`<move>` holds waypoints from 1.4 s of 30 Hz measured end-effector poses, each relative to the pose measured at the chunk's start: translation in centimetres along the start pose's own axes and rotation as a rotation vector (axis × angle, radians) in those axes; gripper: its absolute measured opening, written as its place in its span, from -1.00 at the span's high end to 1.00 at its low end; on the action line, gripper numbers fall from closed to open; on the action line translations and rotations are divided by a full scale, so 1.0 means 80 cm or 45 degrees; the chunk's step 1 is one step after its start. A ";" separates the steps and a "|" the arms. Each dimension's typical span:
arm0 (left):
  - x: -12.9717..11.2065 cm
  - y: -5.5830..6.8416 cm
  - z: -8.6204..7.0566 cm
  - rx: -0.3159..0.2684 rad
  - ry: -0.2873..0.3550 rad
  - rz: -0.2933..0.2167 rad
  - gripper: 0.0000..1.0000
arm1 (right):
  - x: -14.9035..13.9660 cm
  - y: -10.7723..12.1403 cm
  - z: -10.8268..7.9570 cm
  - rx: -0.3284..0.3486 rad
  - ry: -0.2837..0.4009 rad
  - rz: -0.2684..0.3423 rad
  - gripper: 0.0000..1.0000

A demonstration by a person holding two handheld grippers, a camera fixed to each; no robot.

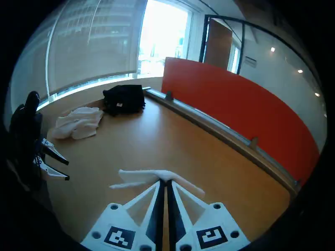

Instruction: Fold towel

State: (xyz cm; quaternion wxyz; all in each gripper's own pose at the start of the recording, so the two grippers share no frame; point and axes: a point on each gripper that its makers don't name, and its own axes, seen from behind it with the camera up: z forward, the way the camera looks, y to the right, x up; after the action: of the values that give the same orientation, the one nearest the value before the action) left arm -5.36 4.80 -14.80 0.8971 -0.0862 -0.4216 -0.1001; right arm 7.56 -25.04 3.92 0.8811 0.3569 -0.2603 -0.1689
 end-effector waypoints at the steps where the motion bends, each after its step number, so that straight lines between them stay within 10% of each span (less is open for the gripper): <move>1: 0.001 0.001 0.001 -0.001 0.000 0.003 -0.91 | -0.001 0.004 -0.002 -0.004 -0.001 0.003 0.92; 42: 0.014 0.031 0.015 0.010 -0.034 0.089 -0.90 | -0.166 0.227 -0.158 -0.306 -0.197 0.128 0.92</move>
State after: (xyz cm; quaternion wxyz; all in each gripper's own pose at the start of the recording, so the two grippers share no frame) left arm -4.94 7.41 -13.37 0.8946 -0.0987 -0.4308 -0.0659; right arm 6.16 0.70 4.74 0.9022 0.2213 -0.3228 -0.1813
